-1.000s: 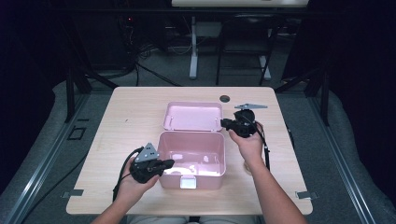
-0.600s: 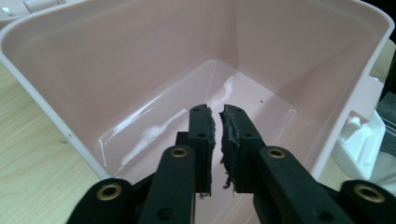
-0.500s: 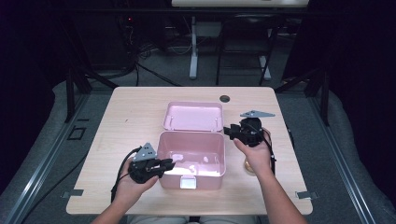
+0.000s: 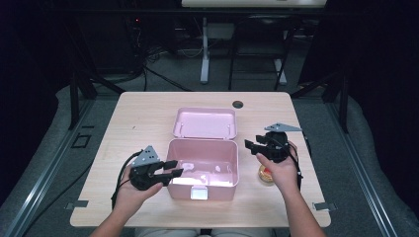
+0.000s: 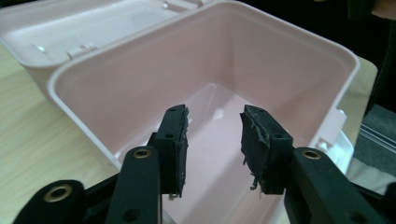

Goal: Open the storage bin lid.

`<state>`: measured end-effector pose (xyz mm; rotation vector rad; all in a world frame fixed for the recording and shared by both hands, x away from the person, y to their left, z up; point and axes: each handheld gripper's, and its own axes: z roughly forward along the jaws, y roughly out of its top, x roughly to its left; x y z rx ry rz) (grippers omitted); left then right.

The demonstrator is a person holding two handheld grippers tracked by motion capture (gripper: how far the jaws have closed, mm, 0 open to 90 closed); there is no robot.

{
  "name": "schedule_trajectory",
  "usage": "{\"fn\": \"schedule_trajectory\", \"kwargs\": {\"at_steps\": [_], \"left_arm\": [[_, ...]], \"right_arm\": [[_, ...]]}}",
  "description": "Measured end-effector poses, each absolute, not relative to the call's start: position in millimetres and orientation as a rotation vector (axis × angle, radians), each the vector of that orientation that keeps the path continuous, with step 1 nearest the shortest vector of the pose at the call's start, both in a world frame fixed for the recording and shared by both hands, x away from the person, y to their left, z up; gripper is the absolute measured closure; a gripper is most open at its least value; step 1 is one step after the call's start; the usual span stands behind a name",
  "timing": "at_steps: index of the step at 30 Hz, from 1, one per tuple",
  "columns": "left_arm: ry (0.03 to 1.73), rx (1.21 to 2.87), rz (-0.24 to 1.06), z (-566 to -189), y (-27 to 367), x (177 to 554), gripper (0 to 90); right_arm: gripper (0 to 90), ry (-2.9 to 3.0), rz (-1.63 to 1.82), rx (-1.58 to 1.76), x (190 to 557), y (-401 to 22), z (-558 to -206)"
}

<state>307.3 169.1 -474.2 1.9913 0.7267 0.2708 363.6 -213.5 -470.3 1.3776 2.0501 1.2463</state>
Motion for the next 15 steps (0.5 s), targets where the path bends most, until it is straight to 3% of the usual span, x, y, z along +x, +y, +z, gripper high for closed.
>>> {"fn": "schedule_trajectory", "kwargs": {"at_steps": [15], "left_arm": [[0.88,1.945,0.259,-447.8,186.6,346.6,47.4]], "right_arm": [[39.7,2.041,1.238,1.366,354.0,-229.7,-472.5]]}}
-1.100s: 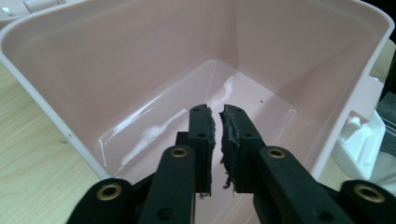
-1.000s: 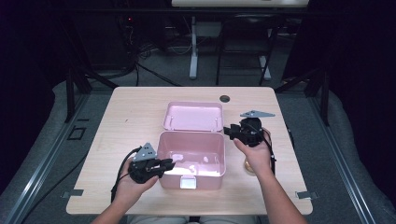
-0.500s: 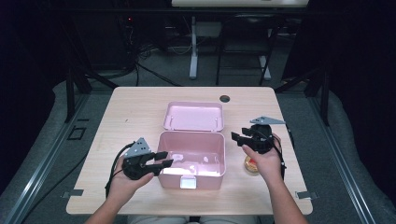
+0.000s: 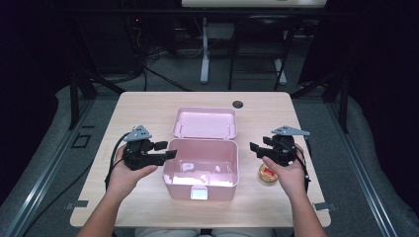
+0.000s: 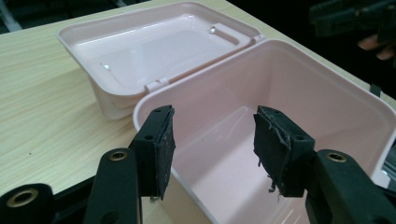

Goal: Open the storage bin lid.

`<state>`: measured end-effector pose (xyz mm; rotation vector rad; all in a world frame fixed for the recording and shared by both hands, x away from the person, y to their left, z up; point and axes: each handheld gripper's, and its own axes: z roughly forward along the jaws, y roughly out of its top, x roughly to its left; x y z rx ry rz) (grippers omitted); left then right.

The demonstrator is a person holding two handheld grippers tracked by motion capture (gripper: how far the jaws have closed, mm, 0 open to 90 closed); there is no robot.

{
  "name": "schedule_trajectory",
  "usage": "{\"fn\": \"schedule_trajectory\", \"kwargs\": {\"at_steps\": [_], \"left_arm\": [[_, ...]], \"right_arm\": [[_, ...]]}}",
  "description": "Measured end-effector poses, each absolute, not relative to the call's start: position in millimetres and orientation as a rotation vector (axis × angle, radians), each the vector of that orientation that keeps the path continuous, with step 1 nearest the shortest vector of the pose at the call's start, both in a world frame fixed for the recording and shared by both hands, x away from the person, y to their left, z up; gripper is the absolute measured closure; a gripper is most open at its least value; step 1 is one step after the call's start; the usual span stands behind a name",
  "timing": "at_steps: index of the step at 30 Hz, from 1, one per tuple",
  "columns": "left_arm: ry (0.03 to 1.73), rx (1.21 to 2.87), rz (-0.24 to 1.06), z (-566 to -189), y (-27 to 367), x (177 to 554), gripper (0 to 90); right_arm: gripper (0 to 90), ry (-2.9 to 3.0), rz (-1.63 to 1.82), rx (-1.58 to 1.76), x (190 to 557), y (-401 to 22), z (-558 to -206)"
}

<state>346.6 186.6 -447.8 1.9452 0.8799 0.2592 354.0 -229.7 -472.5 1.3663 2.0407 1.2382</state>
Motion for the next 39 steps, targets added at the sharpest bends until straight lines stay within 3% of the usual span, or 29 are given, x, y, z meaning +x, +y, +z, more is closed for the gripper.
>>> {"fn": "schedule_trajectory", "kwargs": {"at_steps": [4,18,33,39], "left_arm": [[0.873,1.959,0.236,-447.9,192.6,349.9,44.7],[0.816,2.031,0.264,-465.6,203.2,342.2,47.5],[0.87,2.049,0.317,-467.3,217.5,341.6,76.6],[0.864,2.102,0.304,-473.1,213.8,341.6,83.0]], "right_arm": [[37.5,2.049,1.225,1.401,351.8,-233.4,-474.2],[33.8,2.059,1.108,1.36,345.9,-239.0,-486.1],[34.1,2.048,1.092,1.396,347.1,-244.7,-492.6],[34.6,2.039,1.085,1.411,348.2,-247.2,-494.2]]}}
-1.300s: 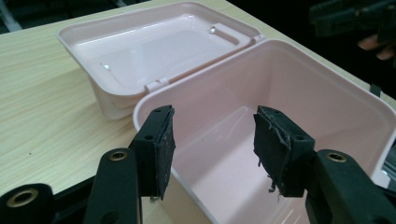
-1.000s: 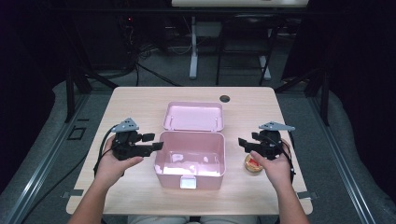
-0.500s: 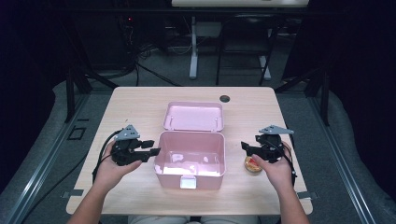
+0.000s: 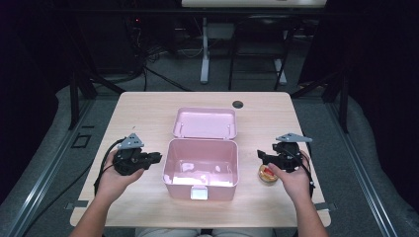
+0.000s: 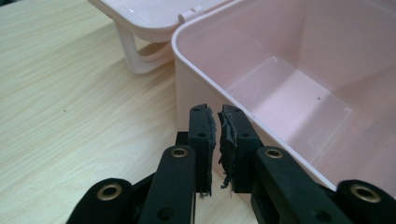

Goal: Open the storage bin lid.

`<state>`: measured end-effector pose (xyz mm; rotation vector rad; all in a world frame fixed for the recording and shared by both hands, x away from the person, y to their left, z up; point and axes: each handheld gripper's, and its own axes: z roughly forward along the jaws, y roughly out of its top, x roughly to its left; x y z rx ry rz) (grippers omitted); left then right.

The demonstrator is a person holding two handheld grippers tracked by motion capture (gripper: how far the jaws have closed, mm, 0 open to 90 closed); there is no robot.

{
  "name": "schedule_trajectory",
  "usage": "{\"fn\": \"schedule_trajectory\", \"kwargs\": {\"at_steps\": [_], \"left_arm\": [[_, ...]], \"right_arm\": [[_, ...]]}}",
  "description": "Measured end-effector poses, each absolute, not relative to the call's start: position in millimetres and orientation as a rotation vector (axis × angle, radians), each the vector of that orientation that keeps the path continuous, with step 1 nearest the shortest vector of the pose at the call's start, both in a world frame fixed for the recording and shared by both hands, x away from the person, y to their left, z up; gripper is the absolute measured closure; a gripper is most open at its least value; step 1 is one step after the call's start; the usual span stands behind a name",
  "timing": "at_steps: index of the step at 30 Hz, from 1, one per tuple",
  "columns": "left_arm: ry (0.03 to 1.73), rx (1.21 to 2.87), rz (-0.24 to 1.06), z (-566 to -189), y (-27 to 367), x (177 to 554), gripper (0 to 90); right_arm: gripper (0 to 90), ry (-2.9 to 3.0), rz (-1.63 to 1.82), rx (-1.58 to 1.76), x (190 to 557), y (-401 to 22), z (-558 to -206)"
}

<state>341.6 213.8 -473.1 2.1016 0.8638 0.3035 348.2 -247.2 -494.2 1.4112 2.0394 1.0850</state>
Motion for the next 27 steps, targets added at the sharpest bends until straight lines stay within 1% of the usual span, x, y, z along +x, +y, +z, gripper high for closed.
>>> {"fn": "schedule_trajectory", "kwargs": {"at_steps": [8,12,18,24,27], "left_arm": [[0.84,2.121,0.253,-475.8,208.1,339.7,84.0],[0.846,2.123,0.266,-475.5,206.1,338.5,85.7],[0.834,2.115,0.227,-475.9,204.5,337.6,86.7],[0.836,2.116,0.237,-476.0,203.9,337.5,84.7],[0.846,2.109,0.241,-476.1,204.9,338.5,81.1]], "right_arm": [[34.7,2.033,1.087,1.421,349.7,-249.5,-495.4],[34.8,2.028,1.088,1.431,349.4,-250.3,-495.5],[34.8,2.024,1.087,1.433,349.4,-251.0,-495.0],[34.9,2.028,1.085,1.433,349.9,-251.6,-495.5],[34.8,2.029,1.081,1.437,350.0,-252.3,-495.9]]}}
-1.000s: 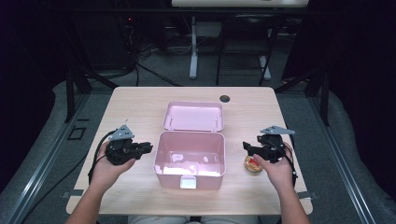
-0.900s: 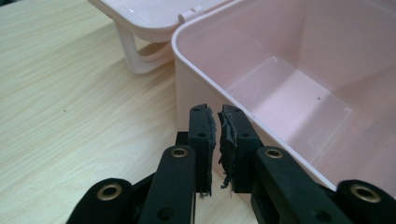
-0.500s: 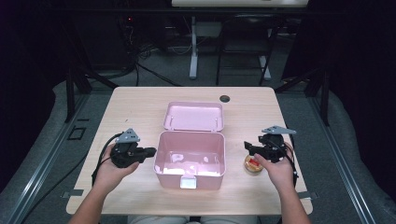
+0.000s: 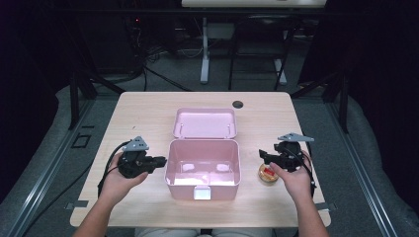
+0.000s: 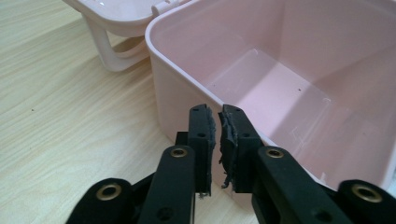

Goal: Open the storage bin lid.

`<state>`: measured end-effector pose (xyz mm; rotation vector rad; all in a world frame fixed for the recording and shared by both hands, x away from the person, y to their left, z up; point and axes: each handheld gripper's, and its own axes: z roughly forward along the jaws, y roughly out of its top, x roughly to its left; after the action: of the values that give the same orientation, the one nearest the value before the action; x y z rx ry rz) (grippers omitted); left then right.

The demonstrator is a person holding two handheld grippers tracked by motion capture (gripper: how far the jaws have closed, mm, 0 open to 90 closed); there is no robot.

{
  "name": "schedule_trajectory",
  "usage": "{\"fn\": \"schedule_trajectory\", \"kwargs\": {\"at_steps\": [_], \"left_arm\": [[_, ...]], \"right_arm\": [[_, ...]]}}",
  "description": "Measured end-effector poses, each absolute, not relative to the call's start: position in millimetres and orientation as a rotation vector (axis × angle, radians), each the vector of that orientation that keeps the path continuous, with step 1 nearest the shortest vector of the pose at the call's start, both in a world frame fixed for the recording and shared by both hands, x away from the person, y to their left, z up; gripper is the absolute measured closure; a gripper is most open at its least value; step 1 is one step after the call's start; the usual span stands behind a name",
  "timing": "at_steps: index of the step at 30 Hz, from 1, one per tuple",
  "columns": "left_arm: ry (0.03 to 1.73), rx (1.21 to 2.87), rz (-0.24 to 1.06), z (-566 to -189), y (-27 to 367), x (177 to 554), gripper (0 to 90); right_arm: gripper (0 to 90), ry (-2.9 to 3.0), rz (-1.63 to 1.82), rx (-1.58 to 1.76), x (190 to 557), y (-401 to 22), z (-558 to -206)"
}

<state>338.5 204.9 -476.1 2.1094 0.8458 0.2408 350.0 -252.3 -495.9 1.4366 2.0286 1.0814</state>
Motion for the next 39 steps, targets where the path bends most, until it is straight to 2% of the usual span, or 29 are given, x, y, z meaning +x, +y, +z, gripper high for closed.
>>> {"fn": "schedule_trajectory", "kwargs": {"at_steps": [9,19,27,39], "left_arm": [[0.866,2.074,0.238,-475.4,208.6,341.0,66.2],[0.882,2.074,0.258,-475.0,209.8,342.5,54.8],[0.897,2.055,0.269,-473.6,213.4,343.3,50.5],[0.911,2.035,0.289,-474.6,217.3,344.8,50.4]], "right_arm": [[33.7,2.105,1.001,1.448,352.9,-252.8,-499.5],[30.1,2.245,0.864,1.47,362.3,-250.0,-505.5],[22.6,2.417,0.614,1.477,375.9,-247.7,-512.4],[14.8,2.58,0.409,1.503,391.5,-241.8,-518.5]]}}
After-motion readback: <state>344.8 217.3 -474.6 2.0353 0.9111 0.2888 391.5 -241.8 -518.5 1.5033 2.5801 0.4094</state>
